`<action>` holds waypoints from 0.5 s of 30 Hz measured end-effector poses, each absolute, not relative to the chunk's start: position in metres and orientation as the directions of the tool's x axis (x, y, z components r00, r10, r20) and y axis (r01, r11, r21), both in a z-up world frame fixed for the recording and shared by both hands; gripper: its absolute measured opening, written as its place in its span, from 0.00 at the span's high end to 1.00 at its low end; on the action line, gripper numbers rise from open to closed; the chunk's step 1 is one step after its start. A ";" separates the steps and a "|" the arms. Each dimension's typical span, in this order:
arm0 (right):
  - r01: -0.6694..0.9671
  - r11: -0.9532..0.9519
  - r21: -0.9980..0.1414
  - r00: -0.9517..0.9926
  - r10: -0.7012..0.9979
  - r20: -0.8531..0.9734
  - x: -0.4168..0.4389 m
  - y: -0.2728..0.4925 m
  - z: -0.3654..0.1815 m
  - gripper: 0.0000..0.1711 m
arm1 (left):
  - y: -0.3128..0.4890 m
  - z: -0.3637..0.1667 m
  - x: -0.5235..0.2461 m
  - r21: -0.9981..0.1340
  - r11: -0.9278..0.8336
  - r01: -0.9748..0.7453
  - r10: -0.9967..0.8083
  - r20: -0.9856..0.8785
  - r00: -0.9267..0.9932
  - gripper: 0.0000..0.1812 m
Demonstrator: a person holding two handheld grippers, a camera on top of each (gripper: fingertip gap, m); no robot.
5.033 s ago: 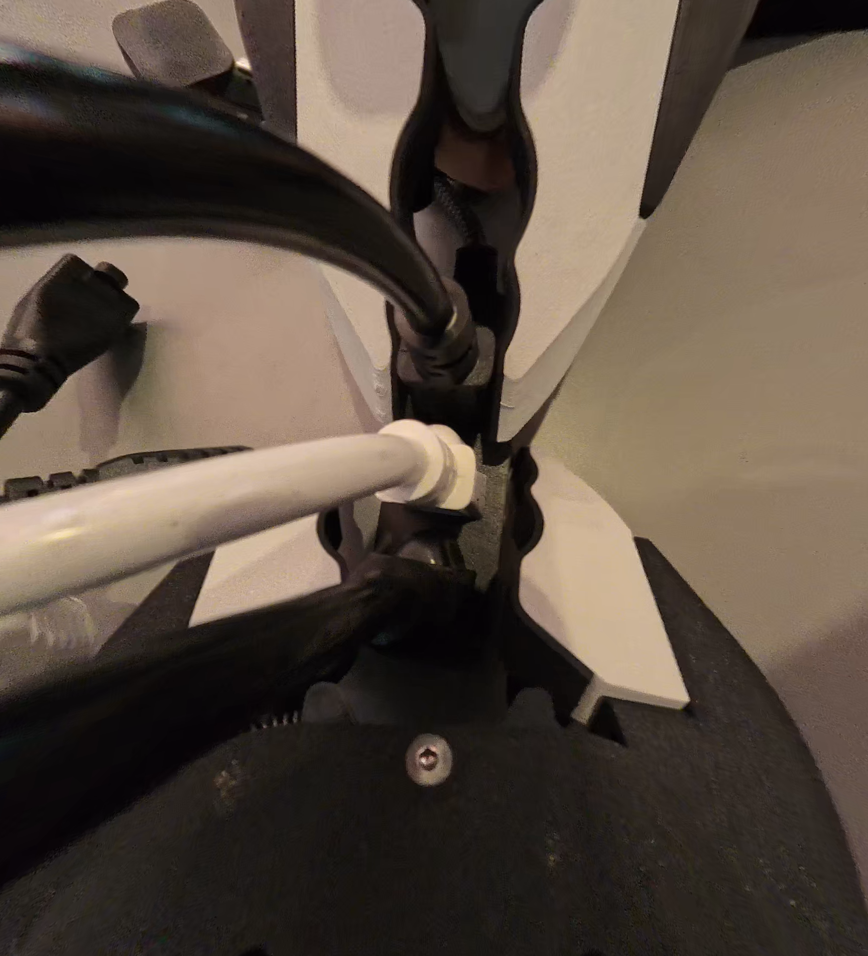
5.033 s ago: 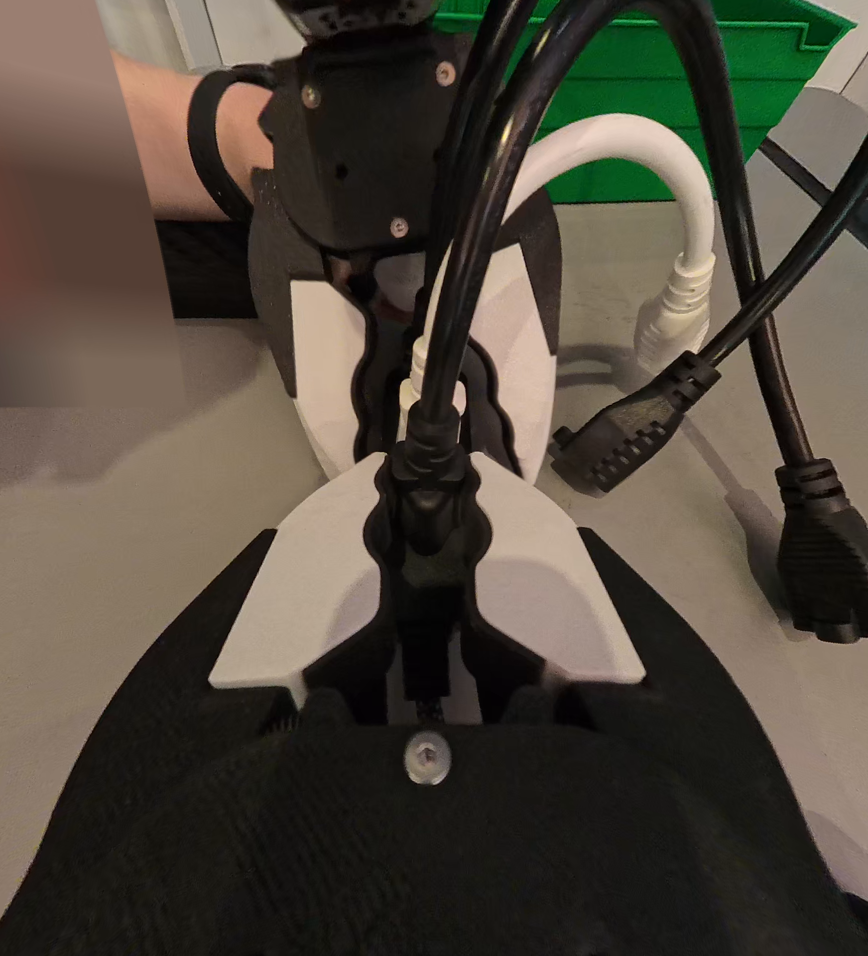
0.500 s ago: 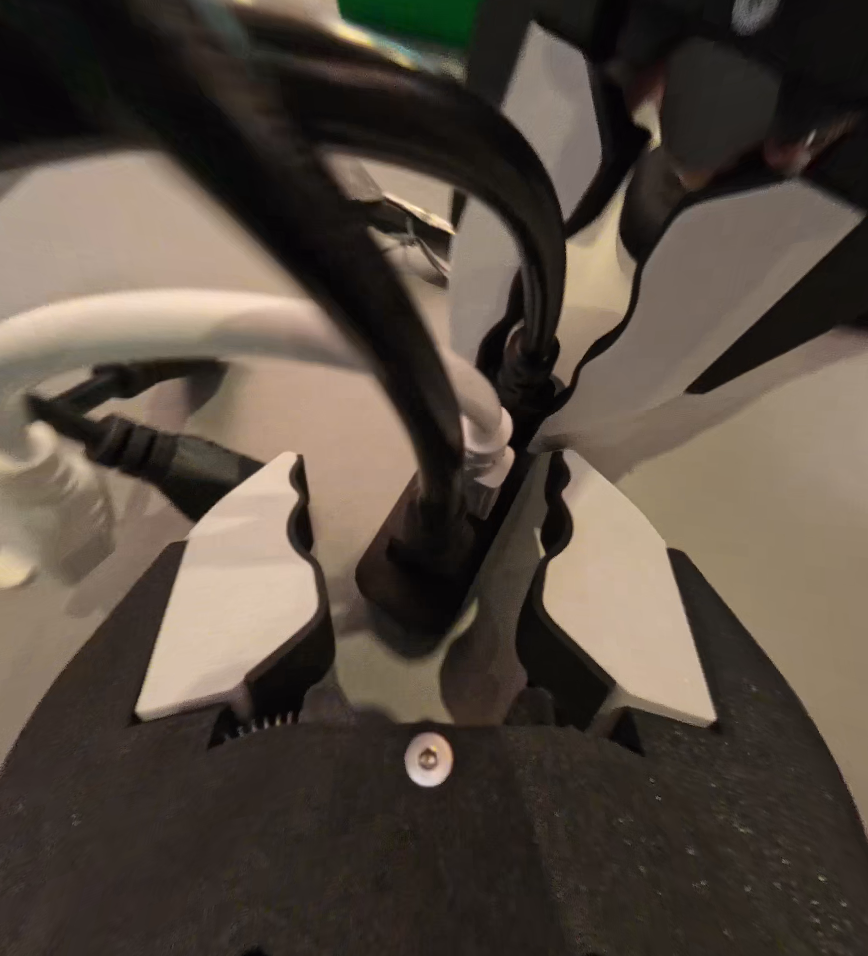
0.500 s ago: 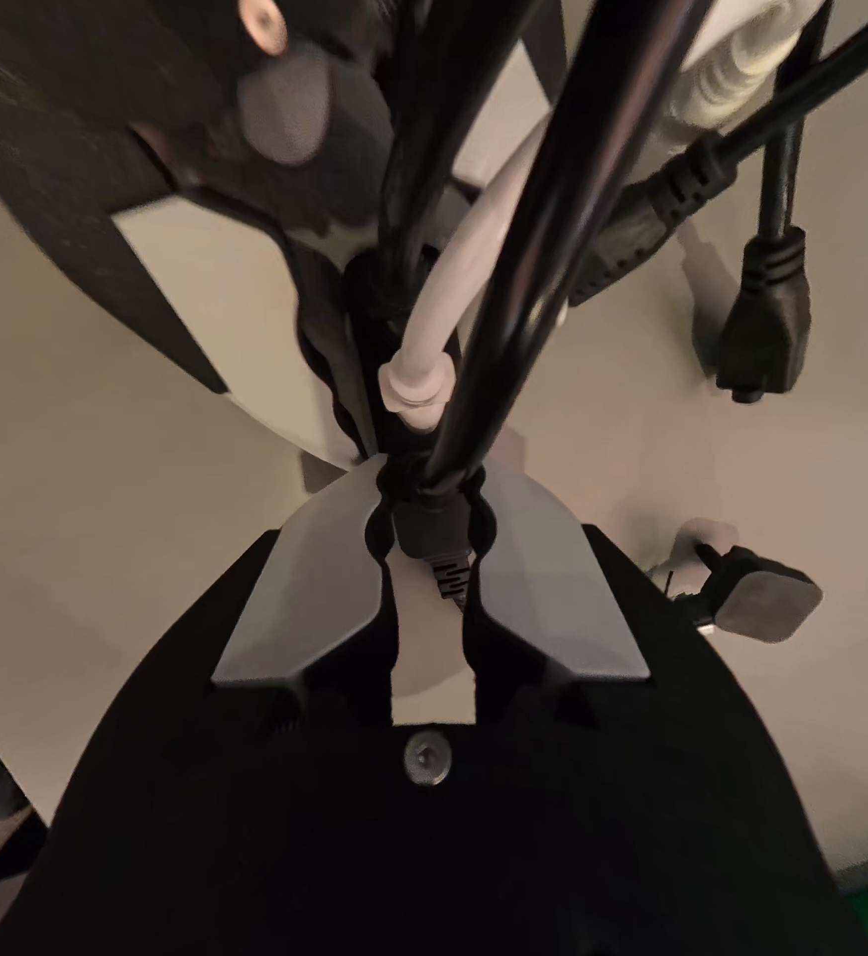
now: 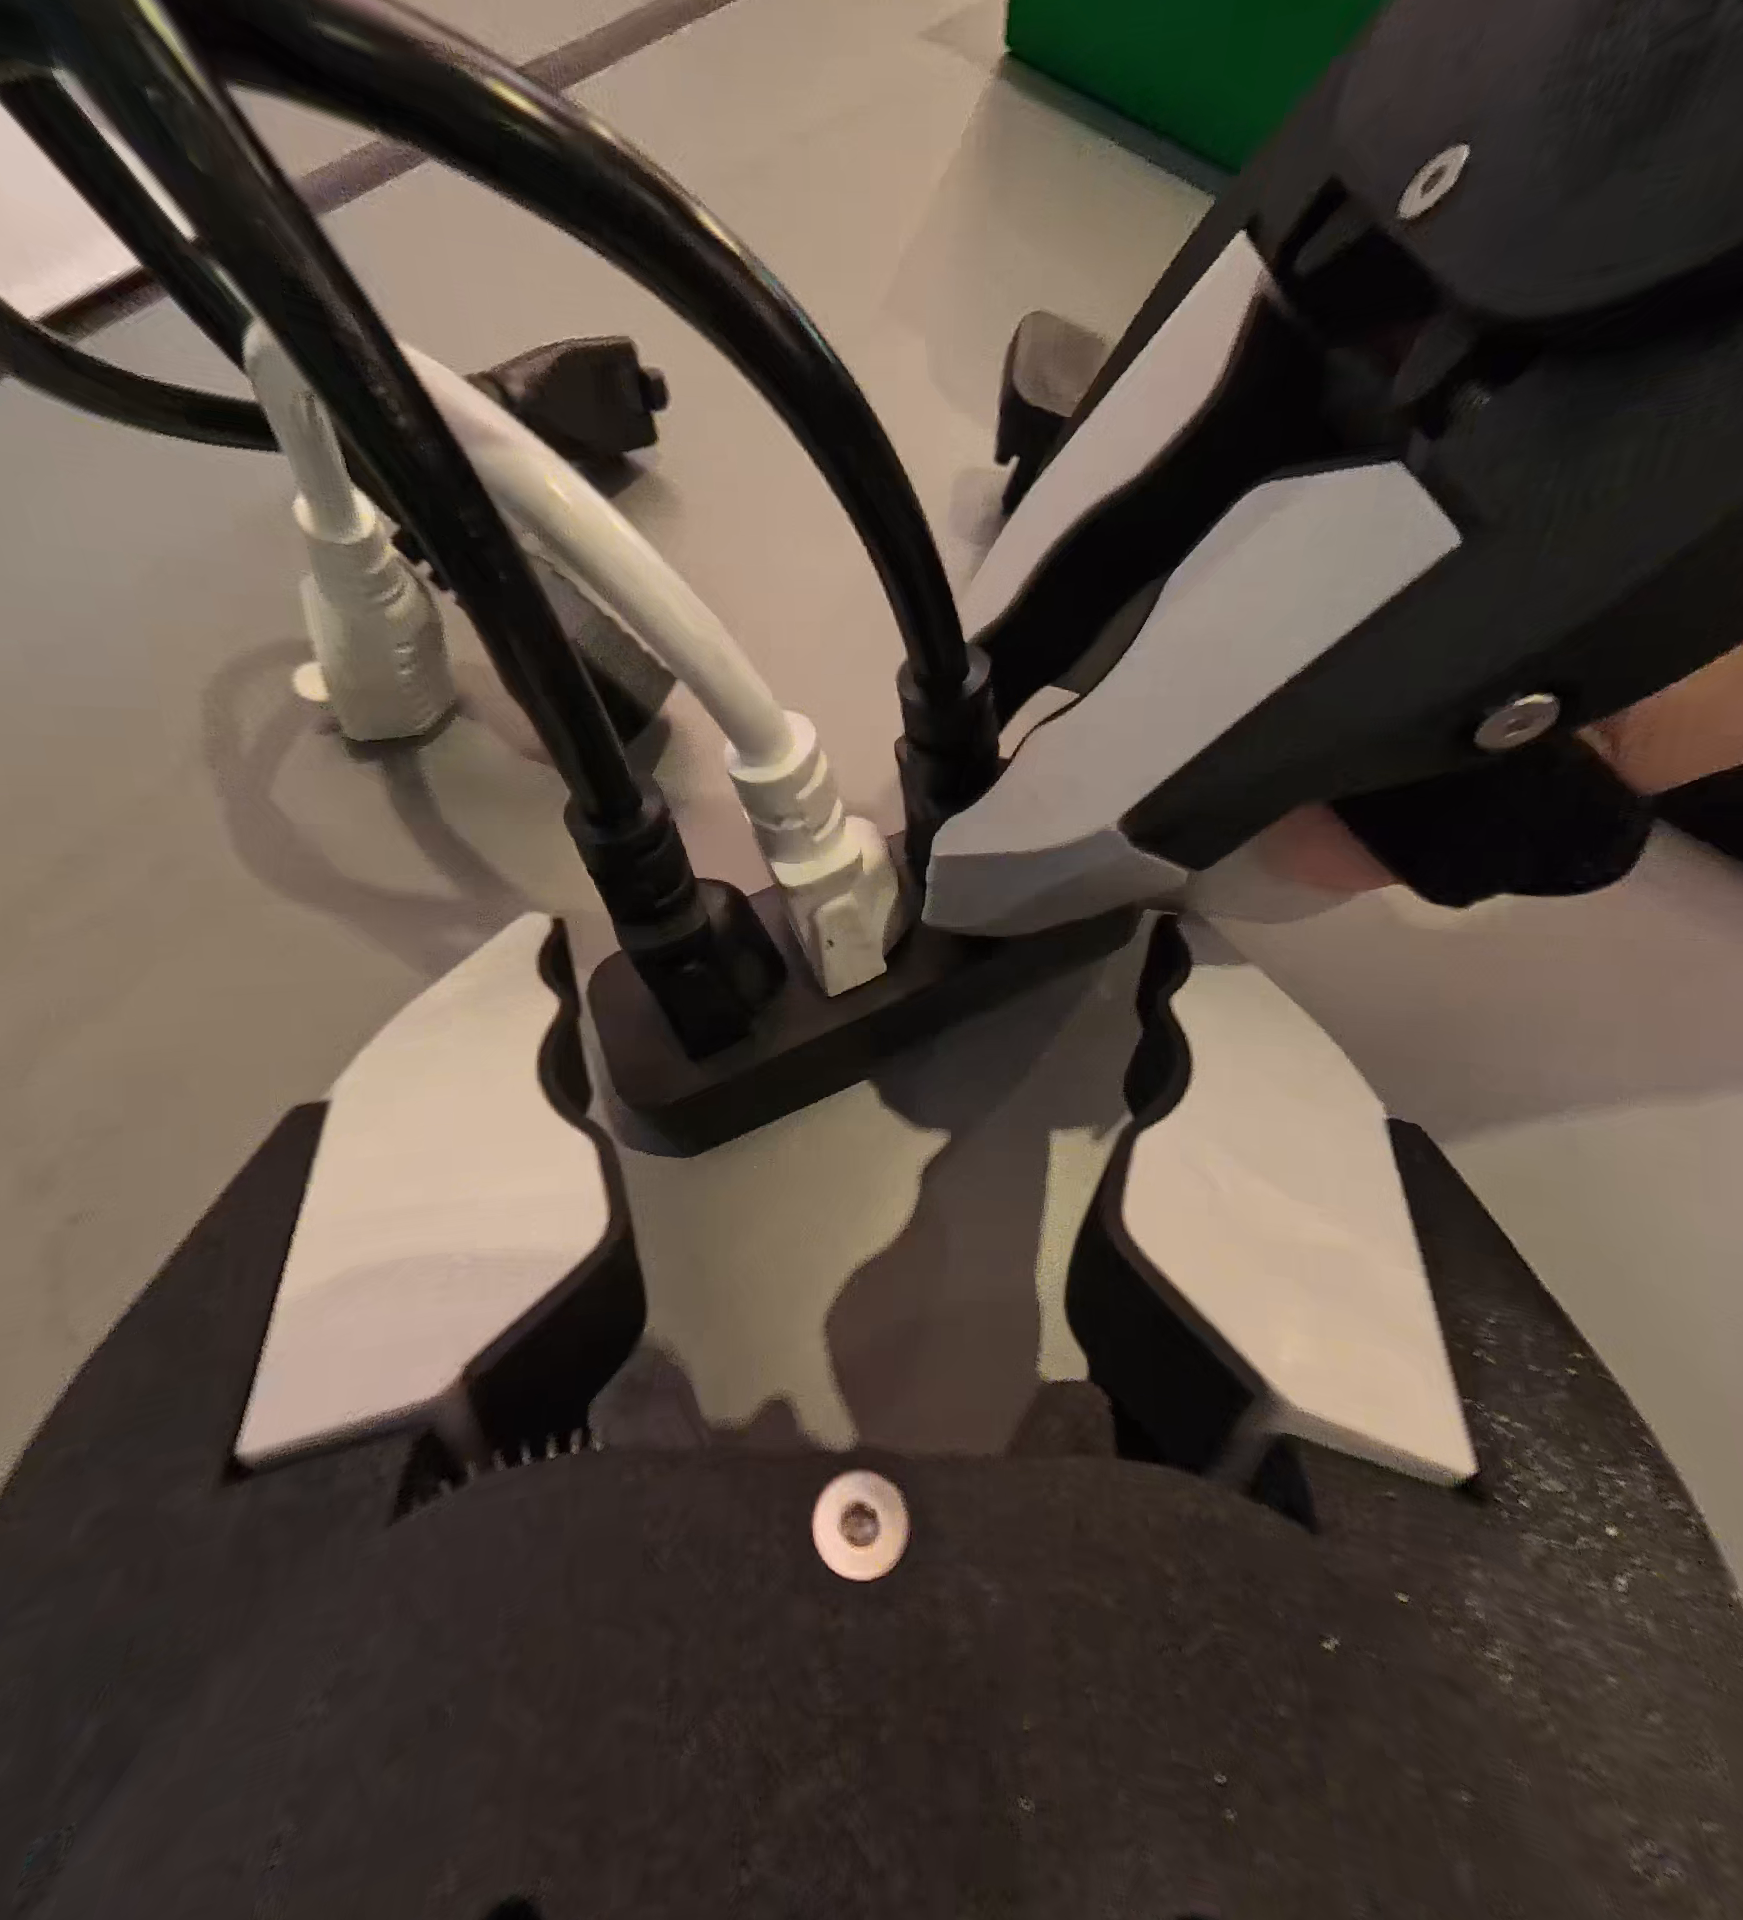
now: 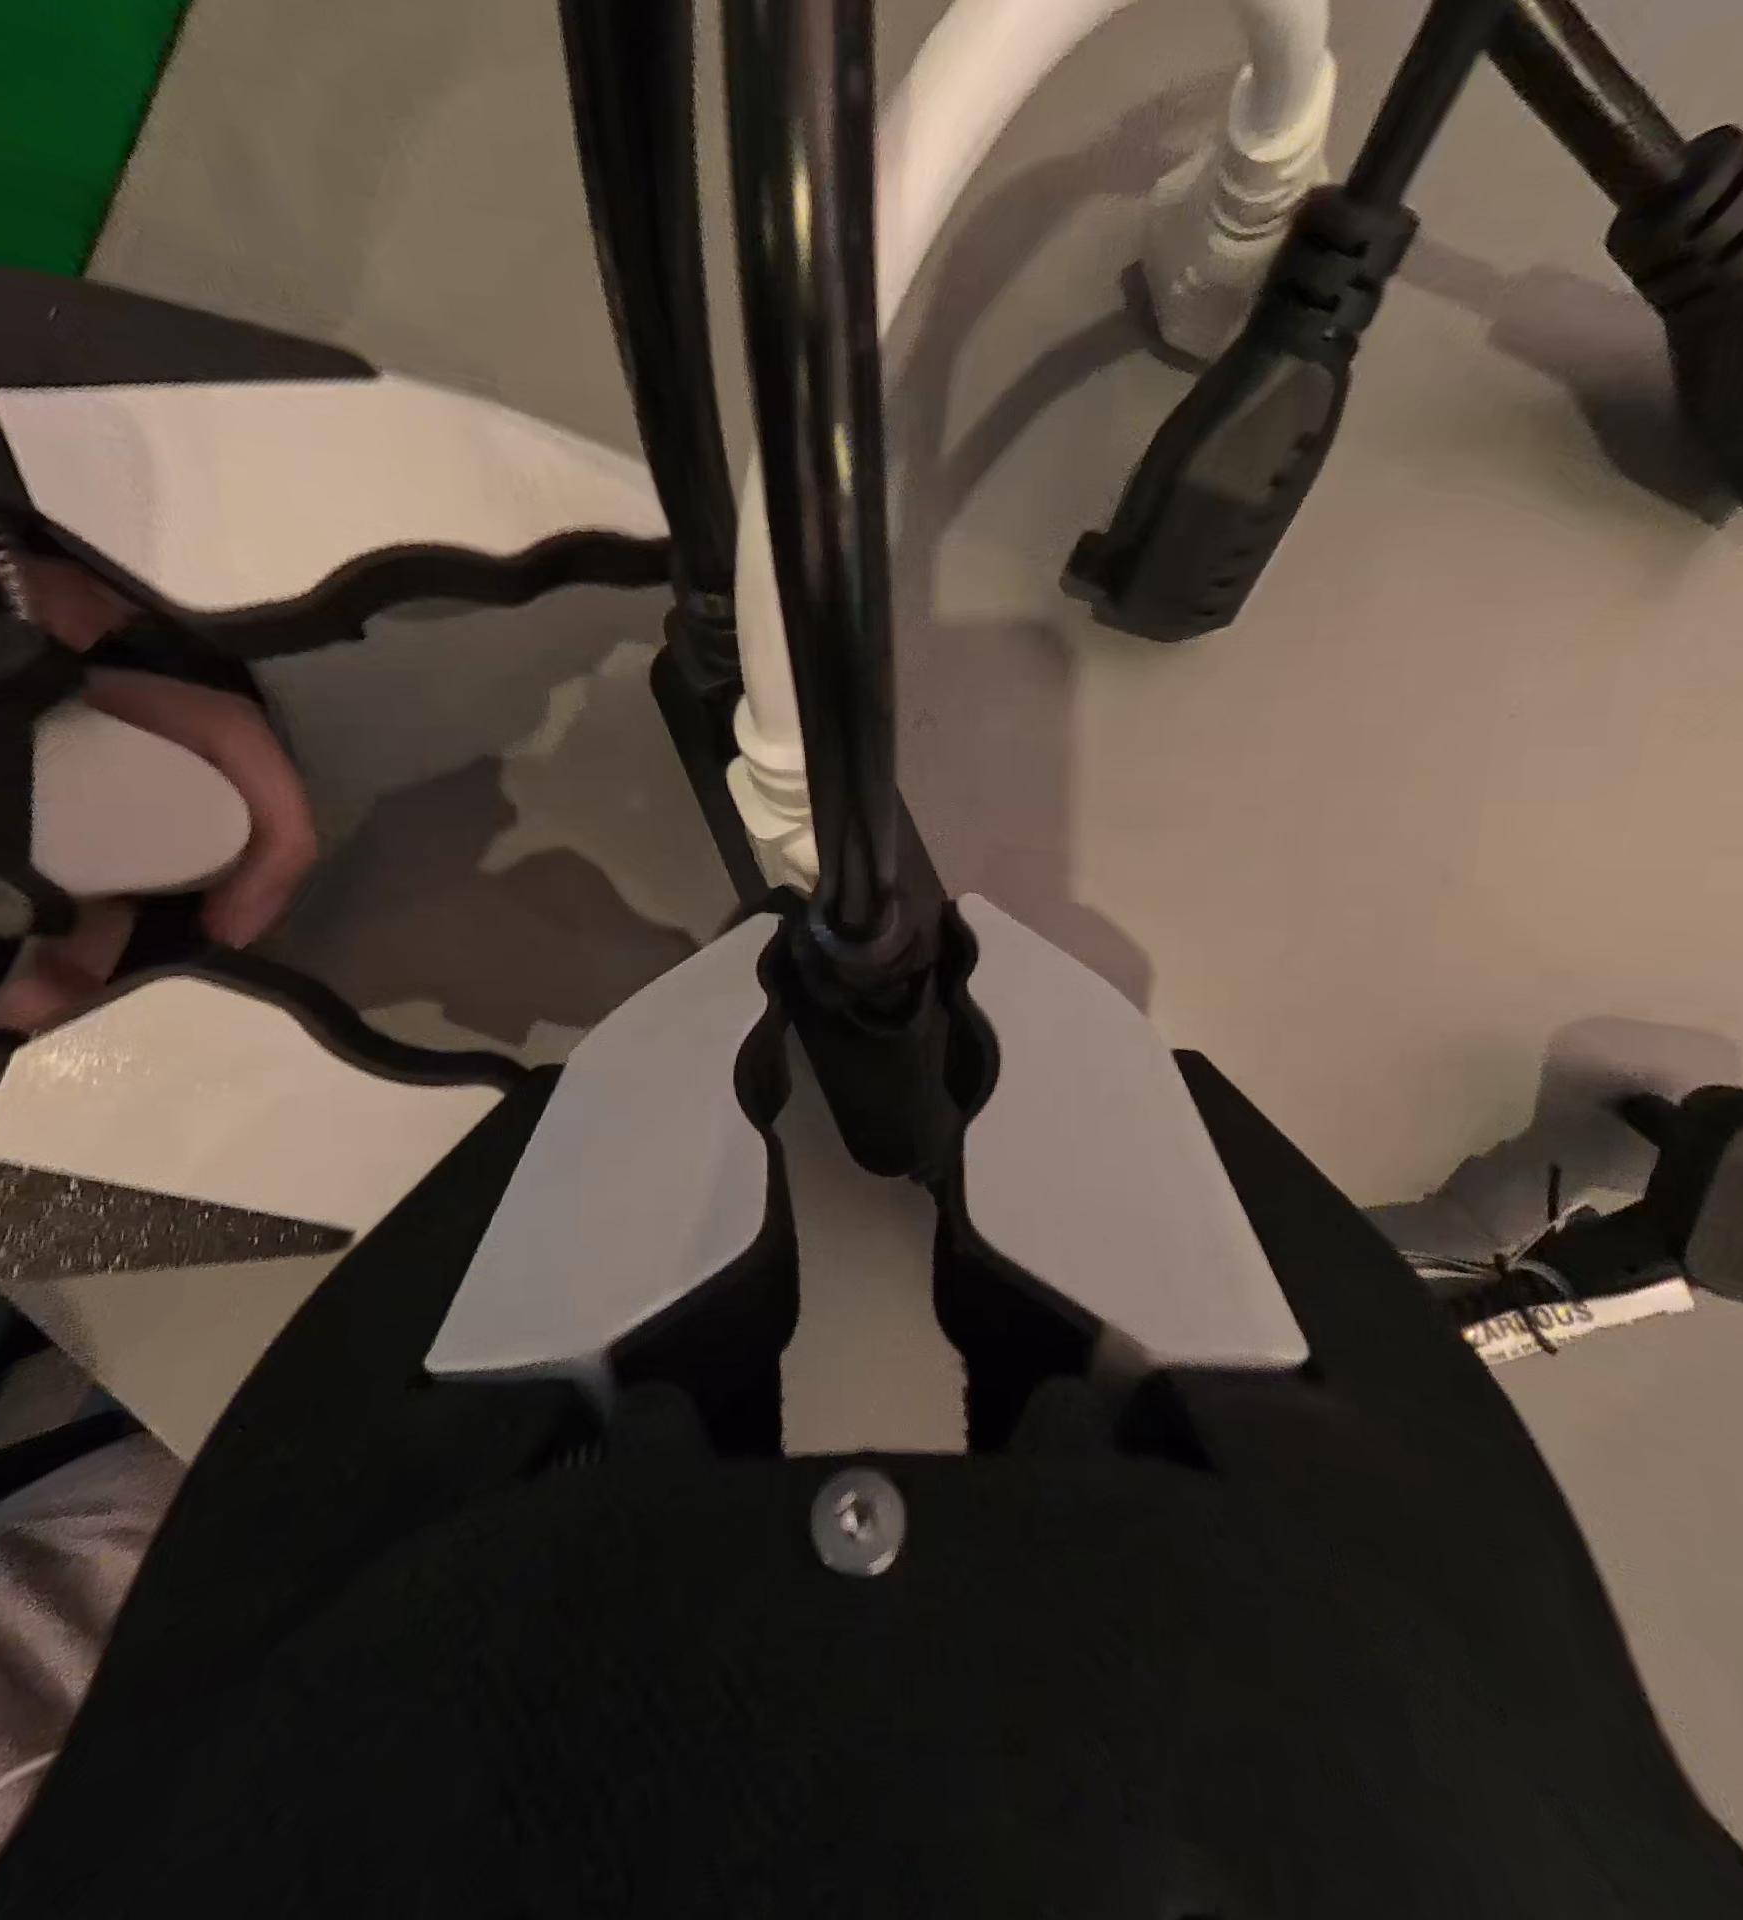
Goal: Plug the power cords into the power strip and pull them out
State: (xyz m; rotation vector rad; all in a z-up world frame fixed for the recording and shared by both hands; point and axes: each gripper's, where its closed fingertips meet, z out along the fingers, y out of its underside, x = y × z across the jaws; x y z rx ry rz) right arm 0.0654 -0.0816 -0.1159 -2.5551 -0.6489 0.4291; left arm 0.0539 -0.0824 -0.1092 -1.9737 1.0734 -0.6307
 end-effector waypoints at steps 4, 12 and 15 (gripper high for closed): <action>0.380 -0.794 -0.475 0.828 0.521 -0.208 0.060 -0.086 -0.115 0.84 | -0.091 -0.125 0.037 -0.781 -0.356 -0.513 -0.820 -0.002 0.573 0.44; 0.462 -0.761 -0.456 0.764 0.603 -0.232 0.043 -0.110 -0.121 0.83 | -0.106 -0.127 0.034 -0.846 -0.435 -0.308 -0.656 0.063 0.752 0.41; 0.516 -0.735 -0.440 0.732 0.645 -0.220 0.043 -0.111 -0.122 0.83 | -0.102 -0.122 0.035 -0.868 -0.384 -0.315 -0.612 -0.017 0.791 0.44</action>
